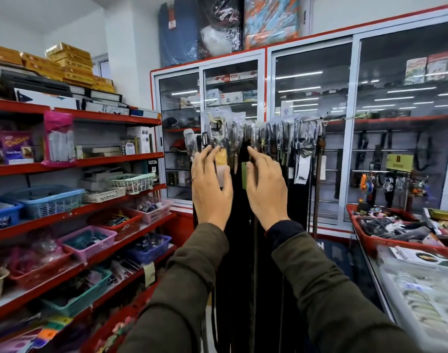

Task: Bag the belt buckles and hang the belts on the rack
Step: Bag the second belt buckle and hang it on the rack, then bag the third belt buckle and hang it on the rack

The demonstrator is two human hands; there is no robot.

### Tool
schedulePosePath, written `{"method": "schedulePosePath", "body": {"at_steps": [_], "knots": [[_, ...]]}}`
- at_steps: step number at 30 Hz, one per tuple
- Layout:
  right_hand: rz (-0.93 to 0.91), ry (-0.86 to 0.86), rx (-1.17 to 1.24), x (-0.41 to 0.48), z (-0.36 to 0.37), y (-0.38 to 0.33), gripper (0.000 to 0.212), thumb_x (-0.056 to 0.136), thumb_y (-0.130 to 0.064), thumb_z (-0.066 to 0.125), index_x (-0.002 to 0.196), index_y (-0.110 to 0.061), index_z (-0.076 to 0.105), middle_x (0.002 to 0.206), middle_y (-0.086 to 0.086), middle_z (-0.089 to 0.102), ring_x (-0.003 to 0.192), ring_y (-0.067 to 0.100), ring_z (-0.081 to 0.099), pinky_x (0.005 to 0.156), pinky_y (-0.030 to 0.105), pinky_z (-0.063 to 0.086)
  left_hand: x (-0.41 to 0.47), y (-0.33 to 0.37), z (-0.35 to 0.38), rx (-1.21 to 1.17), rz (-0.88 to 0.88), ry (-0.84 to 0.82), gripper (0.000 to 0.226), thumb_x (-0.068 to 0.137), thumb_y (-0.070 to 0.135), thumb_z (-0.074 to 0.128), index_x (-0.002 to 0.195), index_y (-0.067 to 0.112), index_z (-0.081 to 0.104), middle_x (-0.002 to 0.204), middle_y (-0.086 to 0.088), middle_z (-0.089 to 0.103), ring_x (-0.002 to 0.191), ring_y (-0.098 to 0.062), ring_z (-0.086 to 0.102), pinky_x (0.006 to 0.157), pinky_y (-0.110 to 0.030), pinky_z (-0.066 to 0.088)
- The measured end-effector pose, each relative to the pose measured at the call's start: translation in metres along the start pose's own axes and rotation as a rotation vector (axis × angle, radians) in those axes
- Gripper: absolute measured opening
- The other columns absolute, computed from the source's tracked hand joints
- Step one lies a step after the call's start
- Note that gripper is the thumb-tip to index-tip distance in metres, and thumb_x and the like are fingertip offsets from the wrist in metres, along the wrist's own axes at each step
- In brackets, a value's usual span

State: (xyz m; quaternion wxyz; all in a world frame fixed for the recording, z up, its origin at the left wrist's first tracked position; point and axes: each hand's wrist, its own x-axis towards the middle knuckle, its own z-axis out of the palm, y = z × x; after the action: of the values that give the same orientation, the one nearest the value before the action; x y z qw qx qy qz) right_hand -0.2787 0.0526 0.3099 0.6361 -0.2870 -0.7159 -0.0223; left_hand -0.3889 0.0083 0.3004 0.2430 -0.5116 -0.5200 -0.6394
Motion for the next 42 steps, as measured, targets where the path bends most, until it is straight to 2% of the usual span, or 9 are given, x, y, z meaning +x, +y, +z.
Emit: {"method": "schedulePosePath", "body": {"at_steps": [4, 7, 12, 22, 27, 32, 35, 39, 42], "knots": [[-0.017, -0.016, -0.19, -0.033, -0.01, 0.034, 0.05, 0.105, -0.028, 0.043, 0.154, -0.016, 0.039, 0.16, 0.006, 0.041, 0.152, 0.026, 0.032, 0.126, 0.045, 0.026, -0.045, 0.002, 0.017, 0.241, 0.146, -0.111, 0.049, 0.103, 0.03, 0.047, 0.151, 0.022, 0.041, 0.166, 0.0, 0.03, 0.159, -0.024, 0.01, 0.13, -0.047, 0.005], [0.004, -0.062, -0.294, -0.057, -0.026, 0.058, 0.055, 0.106, -0.031, 0.04, 0.158, -0.018, 0.028, 0.169, 0.006, 0.023, 0.159, 0.028, 0.012, 0.129, 0.05, 0.012, -0.073, 0.006, 0.033, 0.269, 0.169, -0.197, 0.052, 0.103, 0.033, 0.045, 0.154, 0.021, 0.038, 0.168, -0.002, 0.024, 0.16, -0.025, 0.007, 0.129, -0.048, 0.002], [0.069, -0.14, -0.434, -0.095, -0.058, 0.094, 0.057, 0.105, -0.034, 0.039, 0.159, -0.019, 0.026, 0.171, 0.005, 0.016, 0.16, 0.03, 0.004, 0.129, 0.053, 0.004, -0.119, 0.019, 0.058, 0.214, 0.152, -0.332, 0.054, 0.104, 0.033, 0.045, 0.156, 0.022, 0.035, 0.17, -0.001, 0.021, 0.16, -0.024, 0.003, 0.13, -0.045, -0.003], [0.317, -0.241, -0.7, -0.194, -0.154, 0.173, 0.06, 0.102, -0.036, 0.045, 0.157, -0.019, 0.03, 0.171, 0.009, 0.016, 0.159, 0.034, 0.006, 0.127, 0.059, 0.006, -0.239, 0.063, 0.118, 0.035, 0.116, -0.615, 0.053, 0.105, 0.035, 0.042, 0.156, 0.021, 0.035, 0.17, 0.002, 0.019, 0.16, -0.021, 0.001, 0.13, -0.045, -0.004], [0.492, -0.346, -0.86, -0.247, -0.227, 0.212, 0.056, 0.102, -0.041, 0.032, 0.154, -0.022, 0.036, 0.171, 0.007, 0.018, 0.159, 0.034, 0.009, 0.127, 0.059, 0.005, -0.306, 0.098, 0.152, -0.054, 0.127, -0.824, 0.055, 0.106, 0.038, 0.038, 0.158, 0.021, 0.03, 0.171, 0.003, 0.017, 0.16, -0.02, 0.0, 0.129, -0.049, 0.001], [0.672, -0.412, -0.957, -0.294, -0.3, 0.239, 0.058, 0.093, -0.024, 0.036, 0.15, -0.015, 0.046, 0.165, 0.011, 0.033, 0.156, 0.036, 0.023, 0.124, 0.06, 0.011, -0.361, 0.137, 0.18, -0.148, 0.19, -1.067, 0.064, 0.104, 0.047, 0.023, 0.161, 0.019, 0.019, 0.171, 0.002, 0.014, 0.16, -0.02, 0.0, 0.13, -0.047, 0.001], [0.805, -0.624, -1.027, -0.313, -0.335, 0.254, 0.065, 0.093, -0.008, 0.052, 0.155, -0.009, 0.034, 0.167, 0.01, 0.027, 0.159, 0.033, 0.014, 0.126, 0.058, 0.006, -0.389, 0.157, 0.2, -0.174, 0.251, -1.282, 0.072, 0.101, 0.058, 0.021, 0.162, 0.019, 0.015, 0.171, 0.0, 0.012, 0.16, -0.02, 0.003, 0.13, -0.045, 0.0], [0.887, -0.981, -1.074, -0.335, -0.367, 0.27, 0.062, 0.1, -0.013, 0.051, 0.157, -0.011, 0.026, 0.166, 0.006, 0.026, 0.159, 0.03, 0.01, 0.125, 0.059, 0.006, -0.419, 0.186, 0.222, -0.148, 0.361, -1.558, 0.106, 0.08, 0.079, -0.004, 0.161, 0.014, 0.019, 0.171, -0.003, 0.017, 0.16, -0.023, 0.003, 0.13, -0.044, -0.002], [0.896, -1.054, -1.021, -0.345, -0.379, 0.276, 0.056, 0.099, -0.014, 0.055, 0.152, -0.014, 0.037, 0.161, 0.006, 0.037, 0.156, 0.026, 0.024, 0.125, 0.058, 0.006, -0.439, 0.199, 0.23, -0.057, 0.447, -1.667, 0.078, 0.101, 0.063, 0.029, 0.16, 0.011, 0.022, 0.167, -0.008, 0.026, 0.158, -0.027, 0.014, 0.129, -0.047, -0.001]]}}
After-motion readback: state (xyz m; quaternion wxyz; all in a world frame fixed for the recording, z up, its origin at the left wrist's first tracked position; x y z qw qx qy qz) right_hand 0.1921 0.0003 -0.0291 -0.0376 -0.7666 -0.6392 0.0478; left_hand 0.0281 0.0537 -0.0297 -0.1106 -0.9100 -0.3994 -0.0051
